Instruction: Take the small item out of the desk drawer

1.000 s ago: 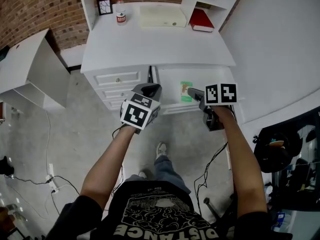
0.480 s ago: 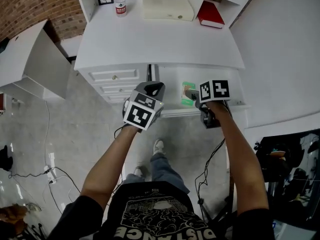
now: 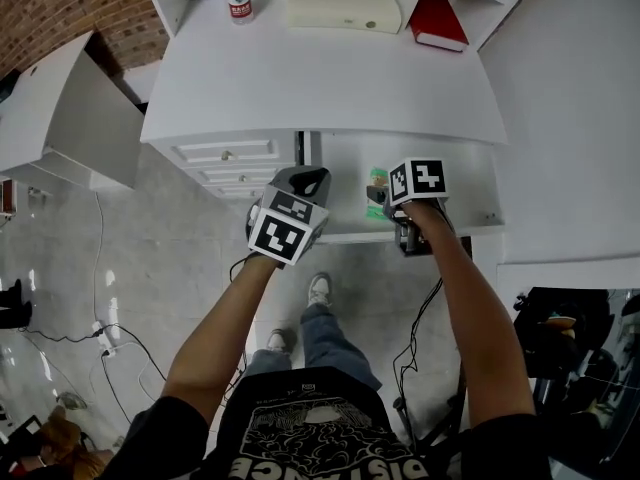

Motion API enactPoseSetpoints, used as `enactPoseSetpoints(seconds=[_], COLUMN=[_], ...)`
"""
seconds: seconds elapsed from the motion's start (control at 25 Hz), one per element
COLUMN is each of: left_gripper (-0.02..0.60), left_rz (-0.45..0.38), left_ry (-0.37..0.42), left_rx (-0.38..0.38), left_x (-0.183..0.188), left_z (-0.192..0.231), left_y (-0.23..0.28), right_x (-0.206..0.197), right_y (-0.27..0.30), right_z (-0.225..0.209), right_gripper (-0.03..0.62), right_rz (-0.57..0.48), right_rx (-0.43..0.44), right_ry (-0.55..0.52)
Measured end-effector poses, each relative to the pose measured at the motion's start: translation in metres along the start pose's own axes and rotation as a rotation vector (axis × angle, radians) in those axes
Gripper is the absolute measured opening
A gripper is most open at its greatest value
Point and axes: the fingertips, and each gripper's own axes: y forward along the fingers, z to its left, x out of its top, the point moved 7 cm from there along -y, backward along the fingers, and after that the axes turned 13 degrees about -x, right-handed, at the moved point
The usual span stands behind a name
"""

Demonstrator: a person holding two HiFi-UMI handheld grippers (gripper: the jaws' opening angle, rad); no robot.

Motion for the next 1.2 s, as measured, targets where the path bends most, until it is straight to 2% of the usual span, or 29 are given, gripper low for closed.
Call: enactPoseSetpoints(seconds=[0.32, 0.56, 1.04, 1.2], left_gripper=[0.002, 0.002, 0.002, 0.002], left_rz=[0.031, 0.068, 0.117, 0.132], left_ry=[-0.015, -0.020, -0.021, -0.023], left_rx=[0.020, 0.030, 0.039, 0.044], left_x=[0.005, 0.004, 0.005, 0.006], left_z=[0.019, 0.029, 0.048, 0.053], left_y=[0.019, 0.030, 0.050, 0.055], right_x=[0.009, 0.007, 0.000, 0.001], right_y=[0.047, 0.078, 0.122, 0.131], right_z=[-0.008, -0.017, -0.022, -0.023], right_gripper=[0.397, 0.397, 0.397, 0.395], right_rz=[0.078, 0.140, 0.217, 0.221], right_rx=[-0.017, -0.034, -0.070, -0.137], right_ry=[0.035, 0.103, 0.160, 0.150])
